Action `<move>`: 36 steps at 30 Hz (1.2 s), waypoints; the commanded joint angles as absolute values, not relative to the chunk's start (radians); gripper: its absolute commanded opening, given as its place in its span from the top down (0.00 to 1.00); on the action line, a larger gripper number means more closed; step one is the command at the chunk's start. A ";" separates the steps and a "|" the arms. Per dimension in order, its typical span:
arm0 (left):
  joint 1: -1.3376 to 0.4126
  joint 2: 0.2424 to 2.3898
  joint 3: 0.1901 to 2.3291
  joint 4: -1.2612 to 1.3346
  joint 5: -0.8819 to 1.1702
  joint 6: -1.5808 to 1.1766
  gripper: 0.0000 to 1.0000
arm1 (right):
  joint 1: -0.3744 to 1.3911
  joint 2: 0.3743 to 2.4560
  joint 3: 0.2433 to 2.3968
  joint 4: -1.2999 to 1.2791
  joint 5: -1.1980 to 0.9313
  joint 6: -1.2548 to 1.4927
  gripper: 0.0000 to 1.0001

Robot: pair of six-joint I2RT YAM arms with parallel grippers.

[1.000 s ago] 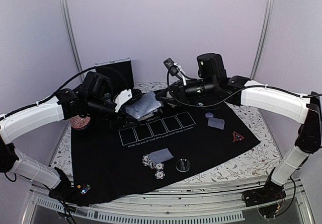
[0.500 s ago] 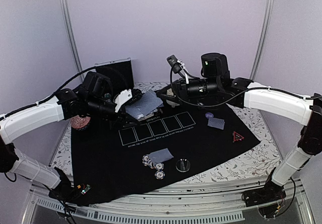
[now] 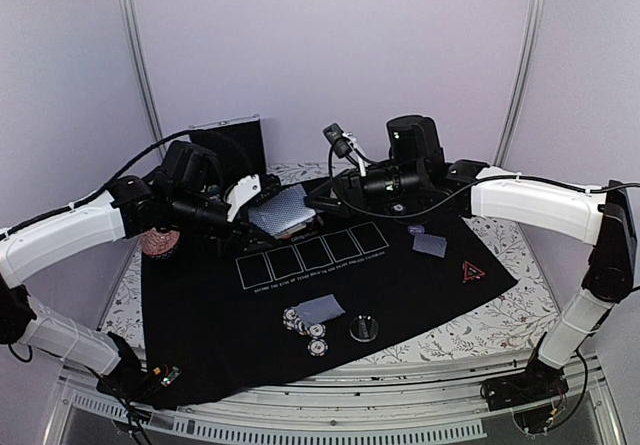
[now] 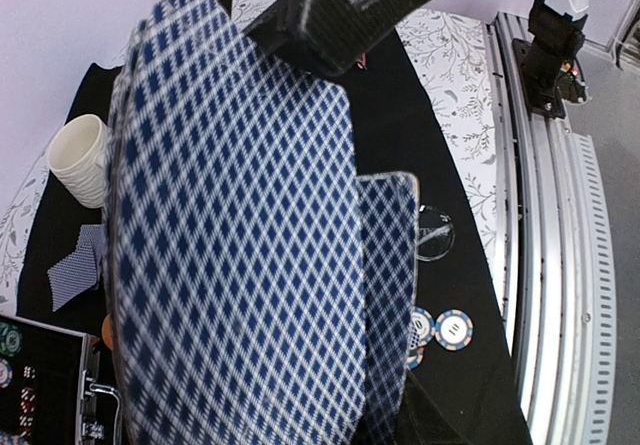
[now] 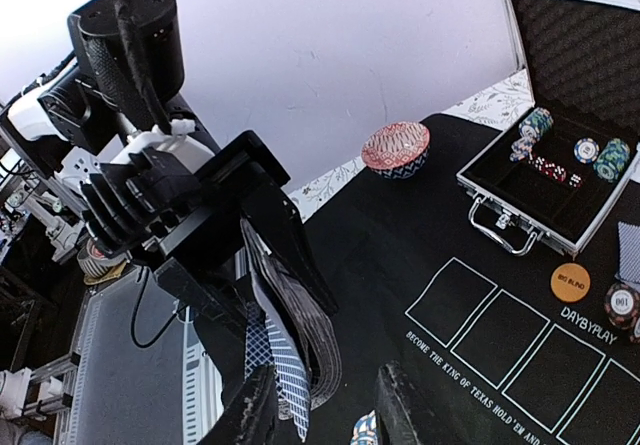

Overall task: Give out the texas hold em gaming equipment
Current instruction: Pick up the poker card from the face-down deck piles.

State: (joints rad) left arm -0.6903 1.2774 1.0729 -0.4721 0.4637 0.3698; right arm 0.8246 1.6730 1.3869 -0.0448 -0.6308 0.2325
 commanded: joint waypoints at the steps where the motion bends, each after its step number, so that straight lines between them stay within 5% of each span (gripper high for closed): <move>1: -0.675 1.260 1.086 -0.445 0.476 0.369 0.62 | 0.830 1.708 1.420 -0.051 -0.652 0.224 0.59; 9: -0.673 1.264 1.086 -0.445 0.479 0.368 0.61 | 0.845 1.760 1.484 -0.094 -0.590 0.195 0.51; 30: -0.668 1.269 1.085 -0.446 0.469 0.370 0.61 | 0.847 1.670 1.500 -0.210 -0.514 0.149 0.80; 36: -0.666 1.271 1.086 -0.445 0.460 0.366 0.61 | 0.847 1.637 1.489 -0.226 -0.503 0.153 0.97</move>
State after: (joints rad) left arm -0.6785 1.2774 1.0729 -0.4690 0.4557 0.3695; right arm 0.8444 1.6917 1.4693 -0.2035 -0.5270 0.1558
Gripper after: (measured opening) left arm 0.391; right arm 0.064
